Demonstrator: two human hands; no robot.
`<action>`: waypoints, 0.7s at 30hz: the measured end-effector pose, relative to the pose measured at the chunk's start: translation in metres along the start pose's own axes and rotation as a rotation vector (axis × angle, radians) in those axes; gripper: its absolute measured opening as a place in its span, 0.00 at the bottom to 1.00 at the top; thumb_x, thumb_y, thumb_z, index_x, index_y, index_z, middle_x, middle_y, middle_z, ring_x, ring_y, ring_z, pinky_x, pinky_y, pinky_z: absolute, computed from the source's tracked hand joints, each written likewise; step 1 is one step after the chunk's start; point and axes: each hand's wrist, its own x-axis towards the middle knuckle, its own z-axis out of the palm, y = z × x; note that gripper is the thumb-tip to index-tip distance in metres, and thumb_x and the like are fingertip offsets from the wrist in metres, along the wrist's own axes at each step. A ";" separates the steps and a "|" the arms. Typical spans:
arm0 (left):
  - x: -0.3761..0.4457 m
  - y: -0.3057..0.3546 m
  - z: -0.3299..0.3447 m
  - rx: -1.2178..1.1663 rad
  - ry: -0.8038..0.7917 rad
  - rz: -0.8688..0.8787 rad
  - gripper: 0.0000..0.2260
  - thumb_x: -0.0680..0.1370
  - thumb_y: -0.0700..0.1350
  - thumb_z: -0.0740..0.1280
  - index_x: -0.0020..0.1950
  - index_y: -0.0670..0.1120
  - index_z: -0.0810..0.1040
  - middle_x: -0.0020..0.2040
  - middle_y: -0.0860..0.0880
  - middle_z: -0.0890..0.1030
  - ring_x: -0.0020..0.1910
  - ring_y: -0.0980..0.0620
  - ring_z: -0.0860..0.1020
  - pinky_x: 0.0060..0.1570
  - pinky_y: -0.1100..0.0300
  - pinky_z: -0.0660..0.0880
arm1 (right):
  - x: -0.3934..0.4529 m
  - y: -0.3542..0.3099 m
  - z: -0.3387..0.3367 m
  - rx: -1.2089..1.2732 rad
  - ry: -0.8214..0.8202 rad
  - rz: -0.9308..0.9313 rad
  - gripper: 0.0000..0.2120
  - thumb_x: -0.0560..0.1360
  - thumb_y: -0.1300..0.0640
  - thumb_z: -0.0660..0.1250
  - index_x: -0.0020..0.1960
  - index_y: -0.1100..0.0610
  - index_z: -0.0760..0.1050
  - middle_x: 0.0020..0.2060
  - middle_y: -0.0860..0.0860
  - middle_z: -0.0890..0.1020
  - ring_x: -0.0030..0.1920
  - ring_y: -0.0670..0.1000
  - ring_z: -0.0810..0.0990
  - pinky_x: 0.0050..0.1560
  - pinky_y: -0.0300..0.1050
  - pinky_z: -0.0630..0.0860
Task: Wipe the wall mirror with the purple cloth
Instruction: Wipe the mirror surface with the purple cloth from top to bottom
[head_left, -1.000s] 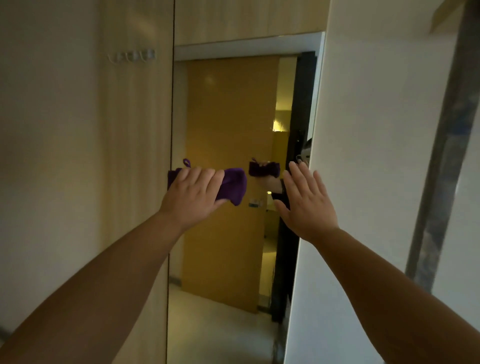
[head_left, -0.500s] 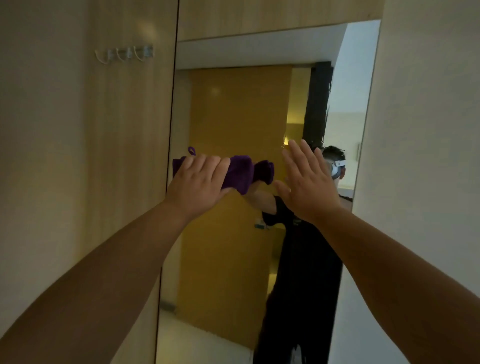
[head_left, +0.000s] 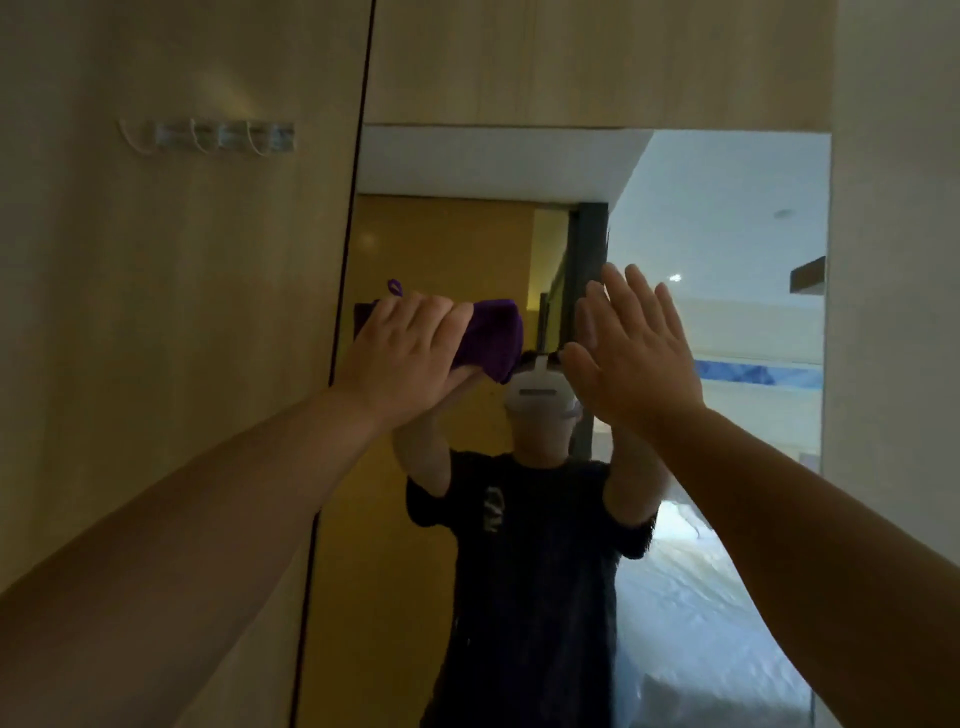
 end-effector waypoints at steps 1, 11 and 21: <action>0.006 -0.003 0.006 -0.011 0.008 0.011 0.31 0.84 0.63 0.49 0.67 0.38 0.73 0.57 0.40 0.78 0.52 0.39 0.77 0.52 0.46 0.72 | 0.008 0.000 0.000 -0.013 0.006 0.011 0.33 0.82 0.38 0.48 0.79 0.58 0.54 0.80 0.57 0.53 0.80 0.57 0.44 0.76 0.54 0.38; 0.071 -0.030 0.045 -0.088 0.130 0.056 0.27 0.81 0.61 0.56 0.67 0.40 0.70 0.58 0.40 0.76 0.54 0.40 0.75 0.54 0.46 0.71 | 0.031 0.009 0.027 -0.061 0.080 0.065 0.33 0.83 0.38 0.44 0.80 0.57 0.52 0.80 0.56 0.52 0.80 0.55 0.44 0.78 0.54 0.41; 0.143 -0.104 0.044 -0.062 -0.013 -0.176 0.30 0.78 0.62 0.53 0.72 0.44 0.67 0.63 0.41 0.72 0.60 0.39 0.70 0.61 0.45 0.64 | 0.031 0.013 0.030 -0.058 0.128 0.047 0.34 0.81 0.37 0.42 0.79 0.58 0.57 0.79 0.57 0.57 0.80 0.57 0.50 0.78 0.59 0.50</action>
